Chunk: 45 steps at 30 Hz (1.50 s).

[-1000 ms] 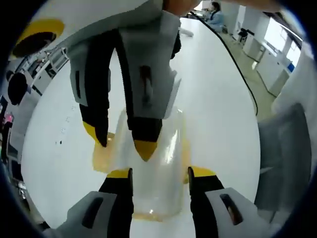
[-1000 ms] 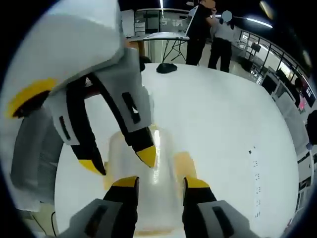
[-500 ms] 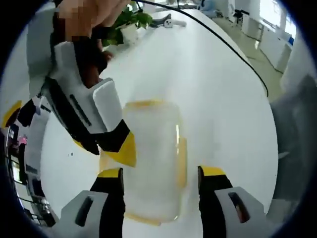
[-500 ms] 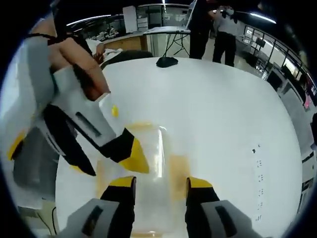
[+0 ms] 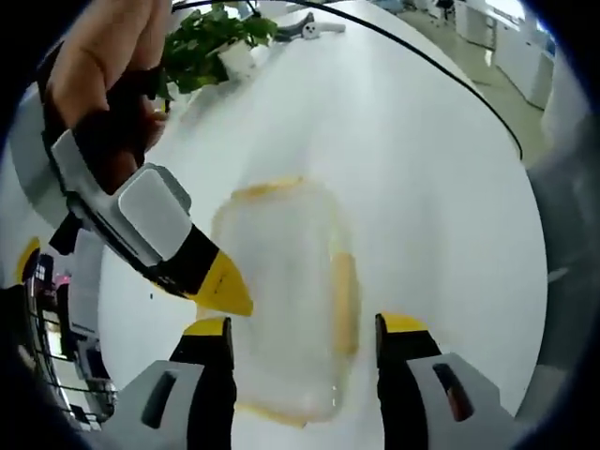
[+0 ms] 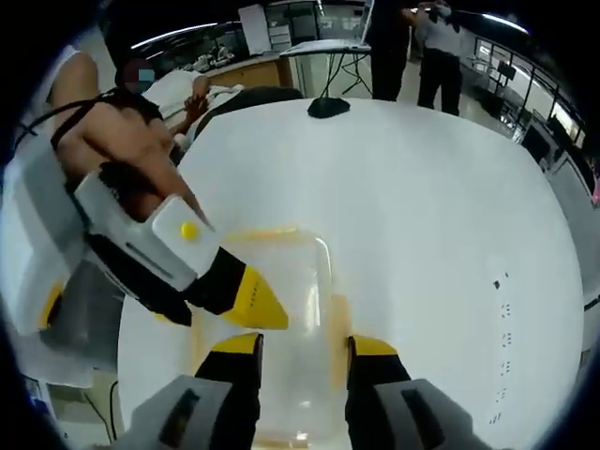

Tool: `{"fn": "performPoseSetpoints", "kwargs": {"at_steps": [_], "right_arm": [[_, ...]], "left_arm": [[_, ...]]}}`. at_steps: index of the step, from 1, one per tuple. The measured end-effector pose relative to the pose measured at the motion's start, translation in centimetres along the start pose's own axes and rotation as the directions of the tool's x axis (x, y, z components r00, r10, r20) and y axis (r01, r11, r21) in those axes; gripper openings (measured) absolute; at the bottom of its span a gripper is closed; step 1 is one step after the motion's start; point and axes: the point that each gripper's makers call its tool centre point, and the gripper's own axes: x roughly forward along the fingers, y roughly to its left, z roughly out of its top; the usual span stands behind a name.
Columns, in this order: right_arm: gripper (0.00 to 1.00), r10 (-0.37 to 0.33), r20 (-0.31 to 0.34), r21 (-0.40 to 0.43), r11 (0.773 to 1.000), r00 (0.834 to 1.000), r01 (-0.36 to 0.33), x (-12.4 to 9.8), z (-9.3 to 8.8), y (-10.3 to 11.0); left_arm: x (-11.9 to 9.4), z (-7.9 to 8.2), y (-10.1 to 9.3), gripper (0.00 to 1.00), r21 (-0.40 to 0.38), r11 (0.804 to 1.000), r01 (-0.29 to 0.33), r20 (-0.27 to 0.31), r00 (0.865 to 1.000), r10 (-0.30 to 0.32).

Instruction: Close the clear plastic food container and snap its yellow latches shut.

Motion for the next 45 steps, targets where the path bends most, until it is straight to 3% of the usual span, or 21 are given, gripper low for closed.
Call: {"fn": "performPoseSetpoints", "kwargs": {"at_steps": [4,21,26,32,33,34,35,36,37,45], "right_arm": [[0.33,0.014,-0.014,-0.004,1.0,1.0,-0.014,0.1,0.0,0.0],[0.33,0.018,-0.048,-0.042,0.999,0.999,-0.02,0.2,0.0,0.1],[0.33,0.057,-0.02,-0.028,0.998,0.998,-0.057,0.3,-0.1,0.0],[0.33,0.121,-0.089,0.008,0.993,0.989,-0.121,0.7,0.0,0.0],[0.34,0.123,-0.102,0.152,0.983,0.987,-0.107,0.9,-0.8,0.1],[0.33,0.239,-0.098,0.093,0.969,0.966,-0.23,1.2,-1.1,0.9],[0.33,0.198,-0.066,0.088,0.977,0.978,-0.192,1.4,-0.6,0.3],[0.33,0.187,-0.079,0.042,0.982,0.979,-0.184,0.8,-0.7,0.7],[0.33,0.176,-0.066,0.066,0.983,0.982,-0.172,0.8,-0.6,0.6],[0.33,0.196,-0.054,0.09,0.977,0.979,-0.191,0.9,-0.5,0.7]], "left_arm": [[0.1,0.1,0.5,0.51,-0.016,0.999,-0.039,0.004,0.999,0.039],[0.5,-0.2,0.6,0.49,0.027,0.993,-0.117,-0.013,0.993,0.117],[0.5,-0.2,0.6,0.48,0.02,0.993,-0.118,-0.012,0.993,0.118],[0.6,-0.3,0.7,0.46,0.011,0.992,-0.124,-0.017,0.992,0.124],[0.9,0.1,0.7,0.44,0.036,0.992,-0.121,0.005,0.993,0.121],[0.4,0.0,0.0,0.44,0.043,0.993,-0.108,-0.004,0.994,0.109],[0.0,-0.2,0.4,0.44,0.046,0.989,-0.142,-0.017,0.99,0.143],[-0.1,-0.1,0.2,0.44,0.038,0.991,-0.131,-0.022,0.991,0.132],[0.2,-0.2,0.4,0.44,0.04,0.99,-0.132,-0.026,0.991,0.133],[0.5,-0.3,0.6,0.44,0.043,0.991,-0.129,-0.02,0.991,0.13]]}}
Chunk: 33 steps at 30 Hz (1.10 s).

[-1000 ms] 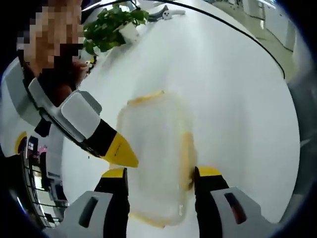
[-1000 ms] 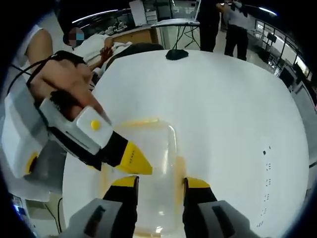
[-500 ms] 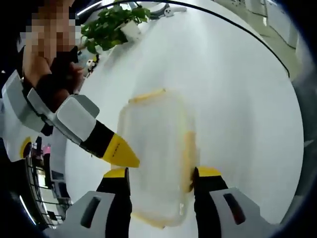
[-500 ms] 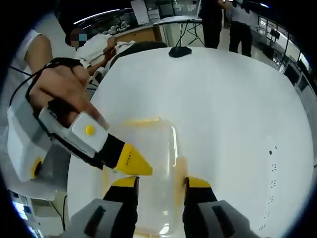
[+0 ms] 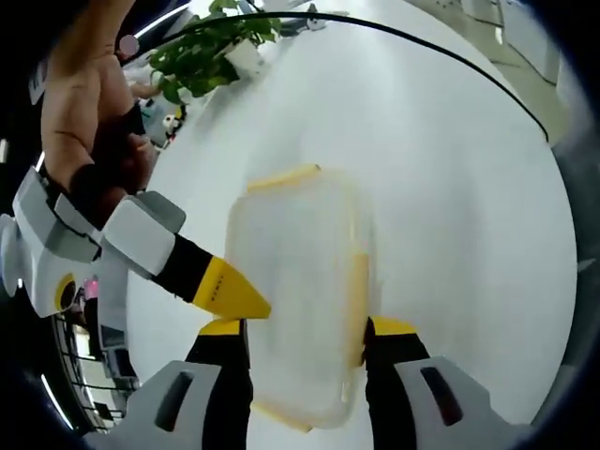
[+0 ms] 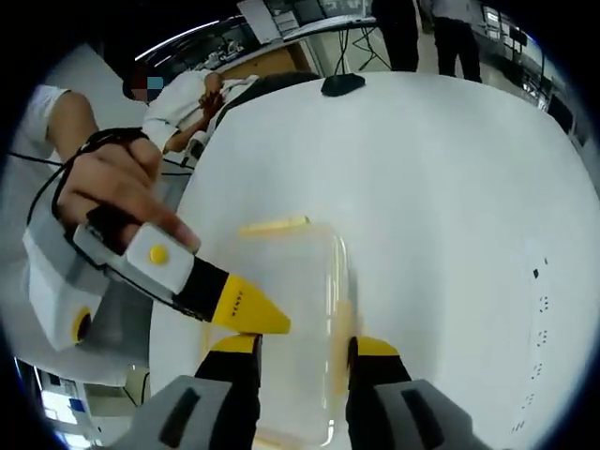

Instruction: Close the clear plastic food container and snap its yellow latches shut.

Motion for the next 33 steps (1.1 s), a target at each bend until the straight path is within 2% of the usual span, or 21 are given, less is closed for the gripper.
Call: {"fn": "performPoseSetpoints", "kwargs": {"at_steps": [12,18,21,23,26,33], "right_arm": [[0.35,-0.021,0.017,-0.007,1.0,1.0,0.021,-0.3,0.2,0.0],[0.35,-0.056,0.008,-0.014,0.998,0.998,0.056,-0.5,0.3,-0.1],[0.36,-0.093,0.007,-0.034,0.995,0.996,0.093,-0.7,0.3,-0.2],[0.37,-0.147,0.006,-0.068,0.987,0.989,0.147,-1.0,0.4,-0.4],[0.35,-0.178,0.019,-0.079,0.981,0.984,0.179,-1.0,0.3,0.0],[0.39,-0.261,0.014,-0.121,0.958,0.965,0.261,-1.5,-0.5,0.2]], "left_arm": [[0.0,0.1,0.0,0.47,0.008,1.0,-0.013,-0.006,1.0,0.013],[-0.1,0.1,0.1,0.48,0.021,1.0,-0.014,-0.002,1.0,0.014],[0.0,0.2,0.2,0.48,0.029,0.999,-0.014,0.0,1.0,0.014],[0.0,0.1,0.1,0.49,0.047,0.999,0.002,0.009,1.0,-0.002],[-0.1,0.3,0.1,0.52,0.034,0.999,0.02,0.024,0.999,-0.021],[-0.5,0.4,-0.5,0.59,0.027,0.995,0.097,0.043,0.994,-0.098]]}}
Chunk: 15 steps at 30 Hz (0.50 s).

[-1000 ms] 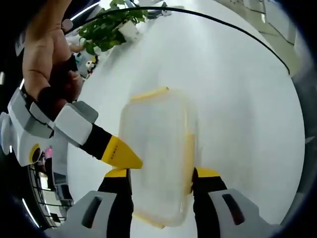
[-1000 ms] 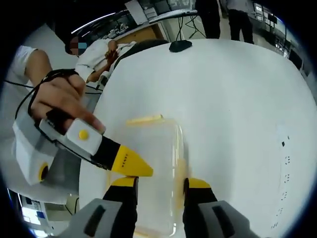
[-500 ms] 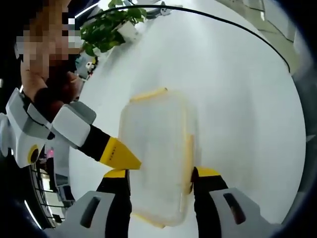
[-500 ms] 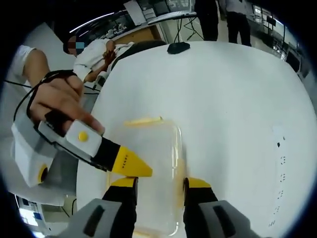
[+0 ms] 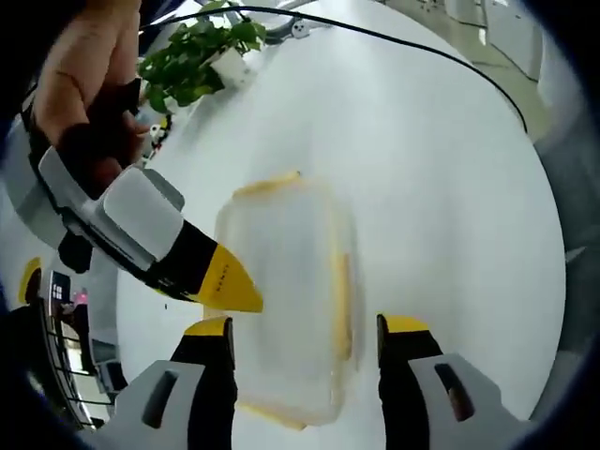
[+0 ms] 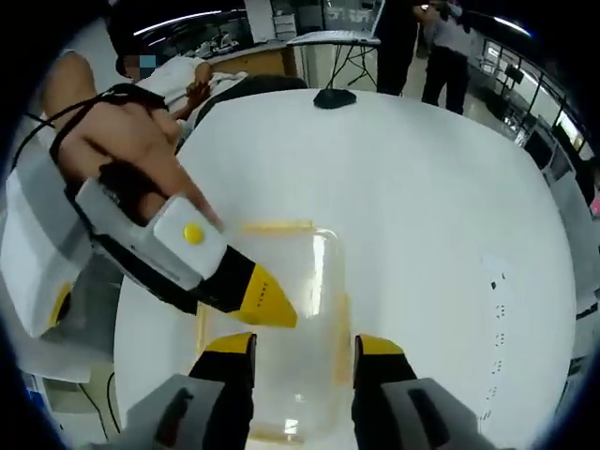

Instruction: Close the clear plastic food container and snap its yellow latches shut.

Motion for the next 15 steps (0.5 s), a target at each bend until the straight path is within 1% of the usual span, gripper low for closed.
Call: {"fn": "performPoseSetpoints", "kwargs": {"at_steps": [2,4,7,10,12,13,15], "right_arm": [[0.4,-0.008,-0.008,-0.009,1.0,1.0,0.008,-0.1,-0.3,0.2],[0.4,-0.026,-0.006,-0.018,0.999,1.0,0.026,-0.3,-0.5,0.3],[0.42,-0.034,0.01,0.011,0.999,0.999,0.034,-0.5,-0.7,0.6],[0.43,-0.043,0.011,0.014,0.999,0.999,0.042,-0.5,-1.2,1.1],[0.45,-0.052,0.02,0.023,0.998,0.998,0.052,-0.7,-1.3,1.3],[0.45,-0.056,0.023,0.034,0.998,0.998,0.056,-0.7,-1.3,1.3],[0.44,-0.058,0.024,0.044,0.997,0.998,0.057,-0.9,-1.6,1.6]], "left_arm": [[-0.1,0.0,0.0,0.59,-0.008,1.0,0.016,0.003,1.0,-0.016],[-0.1,-0.1,-0.1,0.6,0.008,0.999,0.033,-0.001,0.999,-0.033],[-0.1,0.0,-0.1,0.61,0.002,0.999,0.049,-0.003,0.999,-0.049],[-0.2,0.1,-0.2,0.62,-0.014,0.997,0.07,0.003,0.998,-0.07],[-0.3,0.2,-0.6,0.65,-0.025,0.994,0.102,0.006,0.995,-0.102],[-0.3,0.2,-0.6,0.67,-0.022,0.994,0.11,0.005,0.994,-0.11],[-0.4,0.2,-0.5,0.66,-0.016,0.993,0.115,-0.002,0.993,-0.115]]}}
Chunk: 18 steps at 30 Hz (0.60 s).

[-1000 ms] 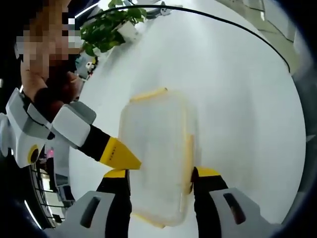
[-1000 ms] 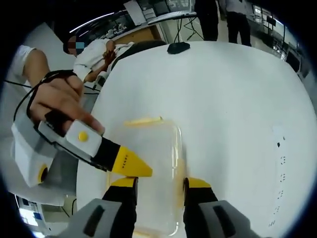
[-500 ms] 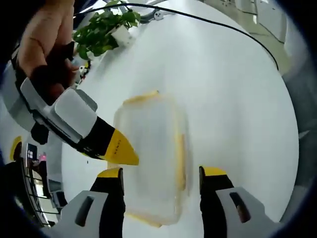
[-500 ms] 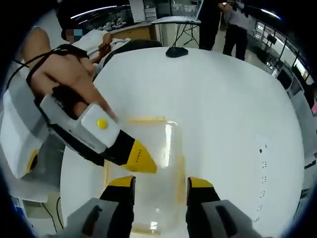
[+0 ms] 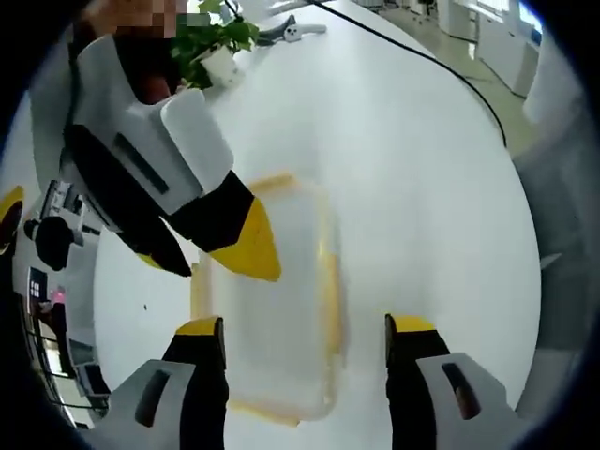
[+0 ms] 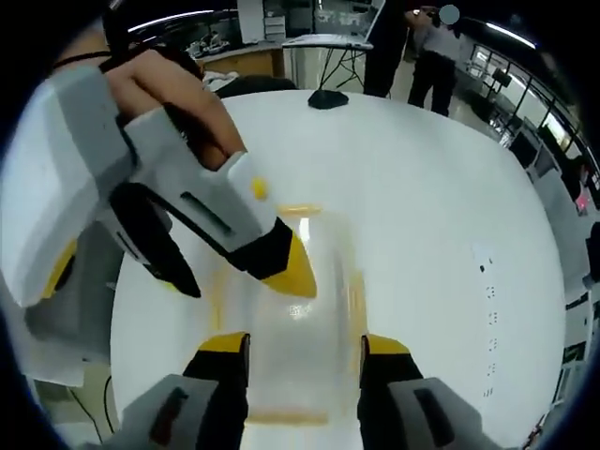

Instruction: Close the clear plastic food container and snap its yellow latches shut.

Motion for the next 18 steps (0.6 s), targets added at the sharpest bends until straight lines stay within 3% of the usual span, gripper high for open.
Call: {"fn": "performPoseSetpoints", "kwargs": {"at_steps": [5,7,18], "right_arm": [[0.45,-0.009,-0.003,0.0,1.0,1.0,0.009,-0.2,-0.4,0.6],[0.5,-0.017,-0.002,-0.004,1.0,1.0,0.017,-0.2,-0.5,0.7],[0.6,-0.072,-0.025,-0.023,0.997,0.997,0.071,-0.7,-1.4,1.5]], "left_arm": [[-0.5,-0.2,0.2,0.63,-0.01,0.999,0.041,-0.009,0.999,-0.041],[-0.5,-0.3,0.2,0.64,-0.012,0.999,0.053,-0.011,0.999,-0.053],[-1.6,-2.4,1.3,0.69,-0.019,0.999,0.044,-0.035,0.998,-0.045]]}}
